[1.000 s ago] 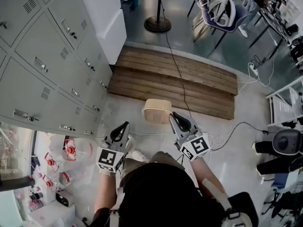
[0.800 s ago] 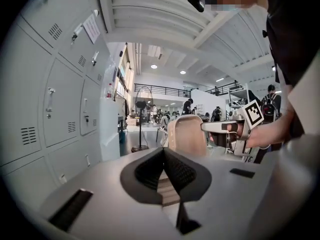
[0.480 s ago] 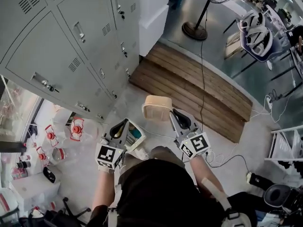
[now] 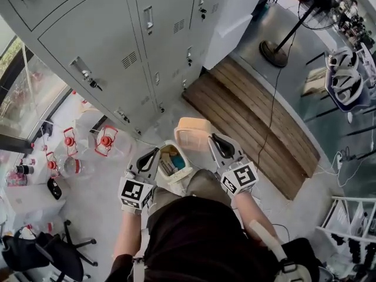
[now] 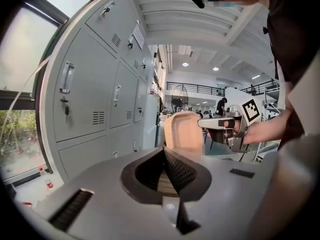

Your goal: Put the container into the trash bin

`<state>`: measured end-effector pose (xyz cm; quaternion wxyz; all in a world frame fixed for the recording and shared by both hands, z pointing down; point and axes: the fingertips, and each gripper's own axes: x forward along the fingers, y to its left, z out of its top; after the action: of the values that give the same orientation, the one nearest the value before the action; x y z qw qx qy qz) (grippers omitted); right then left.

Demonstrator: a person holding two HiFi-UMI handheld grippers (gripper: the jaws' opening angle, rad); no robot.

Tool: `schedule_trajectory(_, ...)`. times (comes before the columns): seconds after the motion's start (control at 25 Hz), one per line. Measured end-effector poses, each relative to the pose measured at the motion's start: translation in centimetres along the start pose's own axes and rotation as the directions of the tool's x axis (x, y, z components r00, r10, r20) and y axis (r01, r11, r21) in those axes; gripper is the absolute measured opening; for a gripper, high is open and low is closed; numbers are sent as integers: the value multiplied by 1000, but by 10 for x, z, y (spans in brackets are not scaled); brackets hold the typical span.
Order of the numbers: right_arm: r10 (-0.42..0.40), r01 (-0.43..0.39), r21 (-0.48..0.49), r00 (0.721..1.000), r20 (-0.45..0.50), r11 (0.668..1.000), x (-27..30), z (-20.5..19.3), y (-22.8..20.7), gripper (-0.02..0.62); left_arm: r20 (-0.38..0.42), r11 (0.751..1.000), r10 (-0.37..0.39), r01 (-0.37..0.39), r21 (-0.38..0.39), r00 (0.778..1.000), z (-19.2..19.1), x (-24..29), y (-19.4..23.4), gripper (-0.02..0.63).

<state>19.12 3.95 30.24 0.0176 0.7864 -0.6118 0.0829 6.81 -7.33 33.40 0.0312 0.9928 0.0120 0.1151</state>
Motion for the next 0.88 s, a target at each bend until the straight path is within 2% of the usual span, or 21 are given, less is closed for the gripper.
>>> schedule_trajectory(0.24,115,-116,-11,992,-48,993,40,-9,15,46,-24,994,95,-96,-49,995,-16,-11,20,8)
schedule_trajectory(0.4,208,-211,-16,973,-96,977,65,-23,21,46,-51,981,171,-175,-88,984,-32,-15,29,8)
schedule_trajectory(0.72,374,-386,-20,904,-208,922,104,-71,27,46,-115,938,294,-310,-157,949,-64,-16,35,8)
schedule_trajectory(0.88,447,-461,10,853,-269,887,118,-99,31,46,-155,900,362,-388,-198,919,-79,-20,32,8)
